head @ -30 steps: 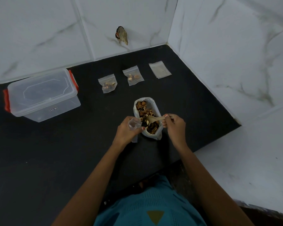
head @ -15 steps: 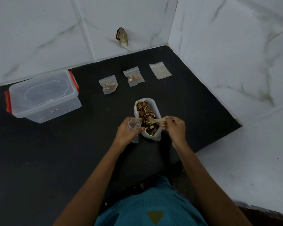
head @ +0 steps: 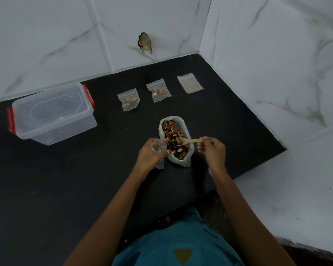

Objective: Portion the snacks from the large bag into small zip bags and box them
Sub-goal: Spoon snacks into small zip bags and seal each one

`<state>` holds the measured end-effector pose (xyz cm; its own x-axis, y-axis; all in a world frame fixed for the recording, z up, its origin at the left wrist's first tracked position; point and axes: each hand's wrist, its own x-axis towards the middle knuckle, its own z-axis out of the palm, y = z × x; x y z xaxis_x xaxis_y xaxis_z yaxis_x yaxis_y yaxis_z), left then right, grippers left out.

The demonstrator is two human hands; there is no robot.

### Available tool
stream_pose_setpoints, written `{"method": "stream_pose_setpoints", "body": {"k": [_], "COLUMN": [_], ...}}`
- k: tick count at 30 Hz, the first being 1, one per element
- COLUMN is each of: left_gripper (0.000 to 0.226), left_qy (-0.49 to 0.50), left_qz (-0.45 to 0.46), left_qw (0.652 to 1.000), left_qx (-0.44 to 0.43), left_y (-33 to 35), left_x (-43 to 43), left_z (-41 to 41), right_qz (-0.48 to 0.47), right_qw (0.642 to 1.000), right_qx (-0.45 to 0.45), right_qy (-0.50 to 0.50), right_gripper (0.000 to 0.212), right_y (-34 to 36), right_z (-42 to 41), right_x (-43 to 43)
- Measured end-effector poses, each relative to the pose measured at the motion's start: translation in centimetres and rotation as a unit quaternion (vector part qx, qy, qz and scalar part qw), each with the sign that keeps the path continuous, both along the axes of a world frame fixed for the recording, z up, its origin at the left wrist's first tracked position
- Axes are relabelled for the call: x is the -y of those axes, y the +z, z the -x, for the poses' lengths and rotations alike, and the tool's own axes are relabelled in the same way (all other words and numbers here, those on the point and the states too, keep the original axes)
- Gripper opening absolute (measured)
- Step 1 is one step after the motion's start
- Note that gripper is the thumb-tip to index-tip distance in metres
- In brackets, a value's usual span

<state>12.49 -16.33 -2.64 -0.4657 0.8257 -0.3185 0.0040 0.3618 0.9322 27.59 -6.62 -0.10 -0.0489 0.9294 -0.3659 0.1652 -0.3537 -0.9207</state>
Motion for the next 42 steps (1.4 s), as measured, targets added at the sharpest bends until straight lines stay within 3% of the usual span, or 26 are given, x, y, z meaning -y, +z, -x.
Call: {"method": "stream_pose_setpoints", "body": {"k": [6, 14, 17, 25, 29, 36, 42], "left_gripper": [0.026, 0.049, 0.060, 0.065, 0.065, 0.078, 0.053], "left_qy": [-0.002, 0.016, 0.018, 0.011, 0.012, 0.024, 0.014], "left_qz": [0.003, 0.015, 0.010, -0.012, -0.009, -0.010, -0.056], "left_qw": [1.000, 0.999, 0.999, 0.989, 0.980, 0.989, 0.985], "left_qx": [-0.002, -0.029, -0.043, -0.148, -0.199, -0.148, -0.161], "left_y": [0.2, 1.2, 1.5, 1.4, 2.2, 2.8, 3.3], "left_x": [0.0, 0.0, -0.2, -0.8, -1.3, -1.4, -1.8], "left_z": [-0.1, -0.2, -0.2, -0.5, -0.8, -1.3, -2.0], "right_qz": [-0.051, 0.081, 0.072, 0.004, -0.058, -0.216, -0.313], "right_qw": [0.997, 0.992, 0.989, 0.988, 0.991, 0.965, 0.910], "right_qx": [0.044, -0.090, -0.126, -0.148, -0.095, 0.037, 0.097], "right_qy": [0.032, -0.020, -0.017, 0.044, 0.080, 0.142, 0.253], "right_gripper": [0.014, 0.015, 0.016, 0.018, 0.018, 0.013, 0.015], "right_y": [0.3, 0.2, 0.8, 4.5, 5.7, 6.1, 6.7], "right_z": [-0.2, -0.7, -0.8, -0.1, 0.5, 1.6, 2.5], "right_x": [0.2, -0.3, -0.1, 0.6, 1.4, 2.8, 4.5]}}
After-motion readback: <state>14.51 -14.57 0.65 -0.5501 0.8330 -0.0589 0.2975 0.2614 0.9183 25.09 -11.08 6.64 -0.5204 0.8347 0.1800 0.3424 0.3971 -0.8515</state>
